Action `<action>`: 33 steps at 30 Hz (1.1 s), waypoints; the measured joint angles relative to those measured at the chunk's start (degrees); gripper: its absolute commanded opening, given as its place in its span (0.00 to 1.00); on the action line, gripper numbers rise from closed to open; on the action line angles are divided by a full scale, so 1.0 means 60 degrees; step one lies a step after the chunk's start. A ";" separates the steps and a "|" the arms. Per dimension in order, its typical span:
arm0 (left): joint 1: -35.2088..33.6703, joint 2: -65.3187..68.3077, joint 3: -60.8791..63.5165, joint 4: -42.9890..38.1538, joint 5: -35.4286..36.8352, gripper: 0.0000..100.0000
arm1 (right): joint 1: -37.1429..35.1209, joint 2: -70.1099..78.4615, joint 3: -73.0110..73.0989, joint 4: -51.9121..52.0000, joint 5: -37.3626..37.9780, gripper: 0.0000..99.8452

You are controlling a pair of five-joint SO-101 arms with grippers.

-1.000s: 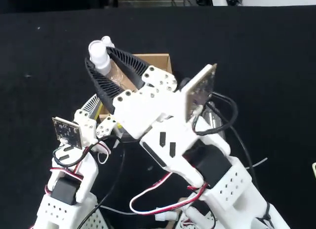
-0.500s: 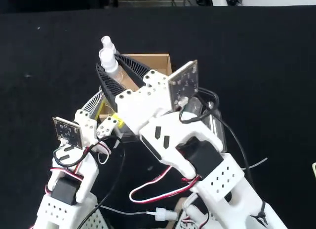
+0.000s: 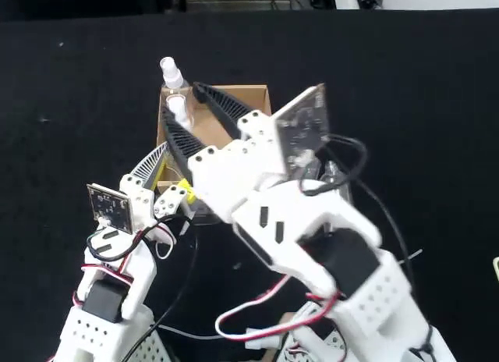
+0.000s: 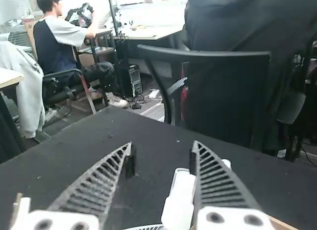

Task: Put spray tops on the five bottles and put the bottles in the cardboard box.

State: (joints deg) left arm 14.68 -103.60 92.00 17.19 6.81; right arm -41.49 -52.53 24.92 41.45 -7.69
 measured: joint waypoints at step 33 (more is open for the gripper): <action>-0.6198 0.0015 0.0689 -0.3766 0.0000 0.03 | 0.4586 -0.0073 0.3678 0.2242 0.1802 0.04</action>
State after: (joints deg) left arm -22.51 -103.52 96.13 -5.41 6.81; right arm -13.98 -52.97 46.99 54.90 3.12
